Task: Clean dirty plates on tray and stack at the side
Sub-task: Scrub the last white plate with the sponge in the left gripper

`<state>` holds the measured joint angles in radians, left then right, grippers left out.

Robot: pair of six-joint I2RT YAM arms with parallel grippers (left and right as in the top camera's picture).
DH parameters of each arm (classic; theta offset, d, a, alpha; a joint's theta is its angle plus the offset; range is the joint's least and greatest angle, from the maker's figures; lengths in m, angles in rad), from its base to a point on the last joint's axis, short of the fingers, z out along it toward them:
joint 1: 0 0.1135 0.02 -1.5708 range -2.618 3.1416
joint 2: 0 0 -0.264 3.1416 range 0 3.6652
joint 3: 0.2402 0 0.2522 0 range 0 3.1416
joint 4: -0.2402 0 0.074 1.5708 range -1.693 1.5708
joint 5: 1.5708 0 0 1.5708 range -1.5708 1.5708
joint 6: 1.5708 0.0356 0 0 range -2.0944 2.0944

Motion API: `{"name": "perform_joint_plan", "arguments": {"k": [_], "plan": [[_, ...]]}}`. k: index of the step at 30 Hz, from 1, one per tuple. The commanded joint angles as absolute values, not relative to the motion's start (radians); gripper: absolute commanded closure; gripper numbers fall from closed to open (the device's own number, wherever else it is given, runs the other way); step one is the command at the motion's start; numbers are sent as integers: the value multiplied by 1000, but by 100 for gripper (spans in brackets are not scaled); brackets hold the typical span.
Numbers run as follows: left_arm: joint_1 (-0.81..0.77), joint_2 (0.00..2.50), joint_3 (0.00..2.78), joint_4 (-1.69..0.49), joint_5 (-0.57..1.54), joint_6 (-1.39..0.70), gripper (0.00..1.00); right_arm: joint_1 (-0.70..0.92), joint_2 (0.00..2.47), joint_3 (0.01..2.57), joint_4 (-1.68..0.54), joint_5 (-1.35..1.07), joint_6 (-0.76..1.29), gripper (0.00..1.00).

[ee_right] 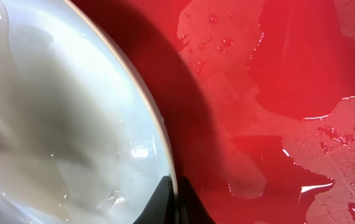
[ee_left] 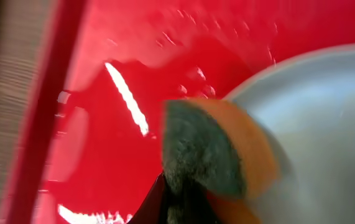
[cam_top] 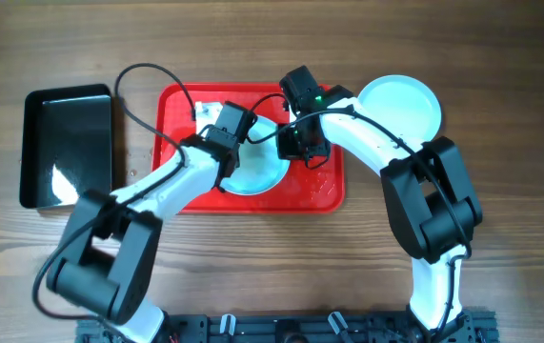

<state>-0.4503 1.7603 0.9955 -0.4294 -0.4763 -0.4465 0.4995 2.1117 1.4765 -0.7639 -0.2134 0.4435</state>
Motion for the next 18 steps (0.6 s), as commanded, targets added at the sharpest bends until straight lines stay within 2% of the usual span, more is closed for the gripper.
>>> {"name": "perform_joint_plan", "arguments": {"k": [1, 6, 11, 18], "plan": [[-430, 1639, 982, -405, -556, -434, 96, 489, 2152, 1479, -786, -149, 422, 96], [-430, 1603, 982, -345, -280, -435, 96, 490, 2152, 1479, -786, -150, 422, 96], [-430, 1683, 982, -273, 10, -435, 96, 490, 2152, 1479, -780, -150, 426, 96], [-430, 1827, 982, -210, 112, -529, 96, 490, 2152, 1479, -778, -157, 434, 96]]}}
